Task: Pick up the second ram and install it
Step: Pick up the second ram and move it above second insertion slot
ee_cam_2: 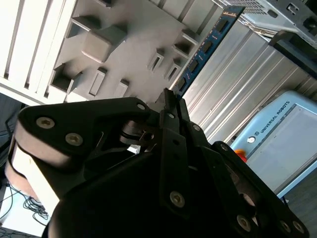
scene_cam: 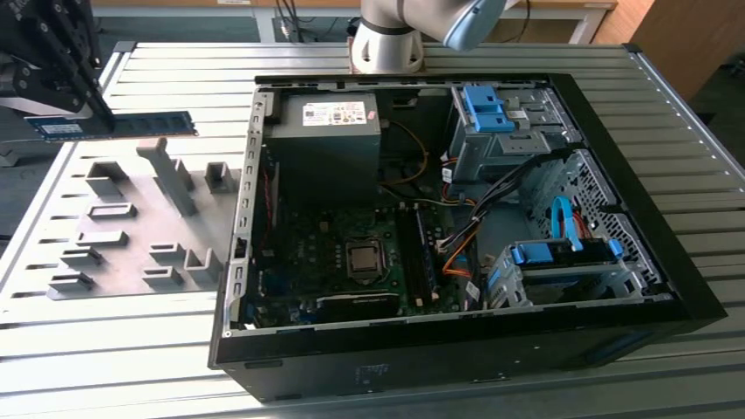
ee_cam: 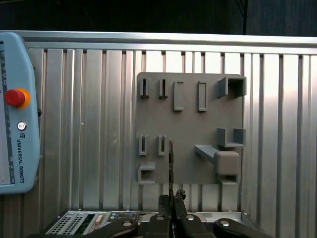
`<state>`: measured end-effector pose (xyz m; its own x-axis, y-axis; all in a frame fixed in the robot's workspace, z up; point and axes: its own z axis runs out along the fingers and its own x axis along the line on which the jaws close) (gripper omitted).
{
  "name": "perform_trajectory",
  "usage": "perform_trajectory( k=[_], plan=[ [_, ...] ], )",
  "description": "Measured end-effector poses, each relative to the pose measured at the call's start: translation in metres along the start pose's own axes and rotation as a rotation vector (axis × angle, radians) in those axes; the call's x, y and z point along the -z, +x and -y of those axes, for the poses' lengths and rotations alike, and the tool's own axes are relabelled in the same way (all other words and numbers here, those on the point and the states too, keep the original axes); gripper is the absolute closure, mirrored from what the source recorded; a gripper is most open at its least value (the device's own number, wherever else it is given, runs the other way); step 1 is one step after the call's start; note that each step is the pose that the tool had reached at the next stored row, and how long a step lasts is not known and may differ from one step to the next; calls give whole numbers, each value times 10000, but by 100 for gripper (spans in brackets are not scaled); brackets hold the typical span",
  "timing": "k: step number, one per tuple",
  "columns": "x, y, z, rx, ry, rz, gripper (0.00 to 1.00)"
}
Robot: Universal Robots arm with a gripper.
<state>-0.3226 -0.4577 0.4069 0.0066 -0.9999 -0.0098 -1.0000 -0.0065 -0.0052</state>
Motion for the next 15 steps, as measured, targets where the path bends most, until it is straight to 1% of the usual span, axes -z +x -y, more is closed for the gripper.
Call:
perform_trajectory(
  k=[7,15],
  plan=[
    [0,1,102,0,0,0,86],
    [-1,1,193,0,-1,0,86]
  ],
)
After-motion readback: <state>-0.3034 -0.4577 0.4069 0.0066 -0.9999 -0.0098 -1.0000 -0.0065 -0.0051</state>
